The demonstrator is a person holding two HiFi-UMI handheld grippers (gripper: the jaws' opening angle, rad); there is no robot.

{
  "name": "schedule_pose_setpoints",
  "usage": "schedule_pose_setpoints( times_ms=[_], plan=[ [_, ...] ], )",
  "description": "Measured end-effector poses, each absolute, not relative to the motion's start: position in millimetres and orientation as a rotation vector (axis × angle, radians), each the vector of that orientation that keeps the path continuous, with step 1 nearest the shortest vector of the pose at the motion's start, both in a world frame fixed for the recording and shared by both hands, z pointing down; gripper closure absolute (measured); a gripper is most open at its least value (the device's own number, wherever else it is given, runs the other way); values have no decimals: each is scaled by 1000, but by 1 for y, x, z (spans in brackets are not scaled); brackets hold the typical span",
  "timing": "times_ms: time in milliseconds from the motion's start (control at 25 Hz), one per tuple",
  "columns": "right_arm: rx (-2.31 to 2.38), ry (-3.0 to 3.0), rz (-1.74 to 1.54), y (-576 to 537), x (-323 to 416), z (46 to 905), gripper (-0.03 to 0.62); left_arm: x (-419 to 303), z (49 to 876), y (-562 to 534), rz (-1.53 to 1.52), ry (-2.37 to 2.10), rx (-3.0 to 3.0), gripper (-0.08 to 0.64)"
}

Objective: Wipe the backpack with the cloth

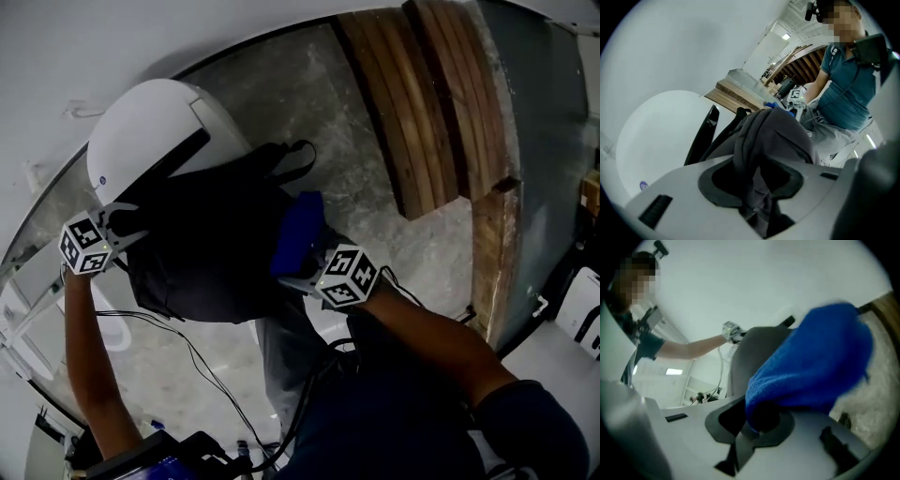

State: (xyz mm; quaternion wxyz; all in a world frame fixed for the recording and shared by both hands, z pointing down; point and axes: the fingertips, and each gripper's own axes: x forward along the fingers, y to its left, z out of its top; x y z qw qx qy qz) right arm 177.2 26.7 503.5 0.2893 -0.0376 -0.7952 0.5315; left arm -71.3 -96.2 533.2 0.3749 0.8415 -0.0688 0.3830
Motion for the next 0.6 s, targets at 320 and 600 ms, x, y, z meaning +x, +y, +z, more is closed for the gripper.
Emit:
schedule_pose_setpoints(
  times_ms=[320,600],
  plan=[
    [-214,-2279,1208,-44,71,470,564,-84,536,-91,952,-229,2131,425],
    [227,-2079,1499,-78,204,523,563,-81,534,-91,940,-193,2155,418]
  ],
)
